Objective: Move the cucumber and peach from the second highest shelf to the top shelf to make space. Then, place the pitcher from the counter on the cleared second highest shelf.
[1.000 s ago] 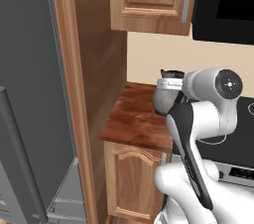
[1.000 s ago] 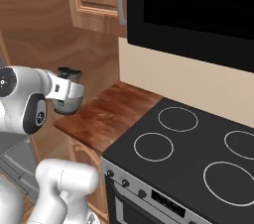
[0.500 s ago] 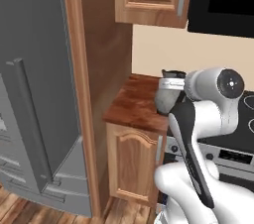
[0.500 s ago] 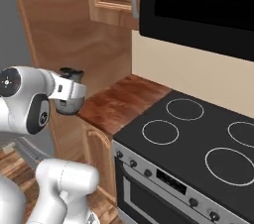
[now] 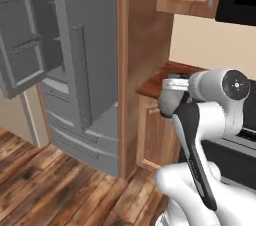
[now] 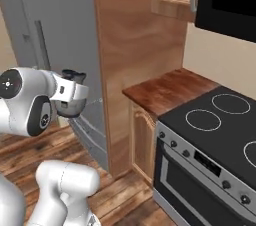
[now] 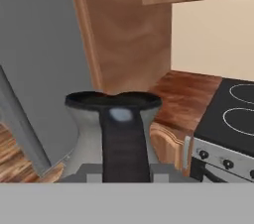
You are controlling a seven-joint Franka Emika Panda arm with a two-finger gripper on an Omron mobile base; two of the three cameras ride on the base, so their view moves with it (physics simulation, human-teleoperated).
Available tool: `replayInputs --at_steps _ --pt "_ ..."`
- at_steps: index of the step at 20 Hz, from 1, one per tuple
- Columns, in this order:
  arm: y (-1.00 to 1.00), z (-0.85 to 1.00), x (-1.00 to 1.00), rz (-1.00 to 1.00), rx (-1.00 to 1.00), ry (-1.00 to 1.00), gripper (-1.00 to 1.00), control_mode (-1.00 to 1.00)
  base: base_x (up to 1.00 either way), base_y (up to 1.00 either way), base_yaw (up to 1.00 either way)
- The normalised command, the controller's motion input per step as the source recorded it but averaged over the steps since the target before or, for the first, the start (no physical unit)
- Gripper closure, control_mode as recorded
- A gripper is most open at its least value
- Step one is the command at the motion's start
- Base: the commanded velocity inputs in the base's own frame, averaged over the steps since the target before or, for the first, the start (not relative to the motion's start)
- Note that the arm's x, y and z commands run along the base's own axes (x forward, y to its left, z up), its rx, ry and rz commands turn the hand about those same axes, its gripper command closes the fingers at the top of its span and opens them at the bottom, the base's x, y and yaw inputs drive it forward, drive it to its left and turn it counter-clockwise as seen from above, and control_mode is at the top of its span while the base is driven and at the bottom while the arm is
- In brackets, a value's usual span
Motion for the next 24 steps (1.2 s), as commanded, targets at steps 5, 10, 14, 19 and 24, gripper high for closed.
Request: replayInputs --at_steps 5,10,14,19,24 --pt "0.0 0.0 0.0 0.0 0.0 0.0 1.0 1.0 -0.25 0.42 0.72" --pt "0.0 0.0 0.0 0.0 0.0 0.0 1.0 1.0 0.02 0.66 0.77" --pt "0.0 0.0 0.0 0.0 0.0 0.0 1.0 1.0 0.42 0.75 0.58" --pt "0.0 0.0 0.0 0.0 0.0 0.0 1.0 1.0 0.83 0.44 0.31" --pt "0.0 0.0 0.0 0.0 0.0 0.0 1.0 1.0 0.9 0.04 0.04"
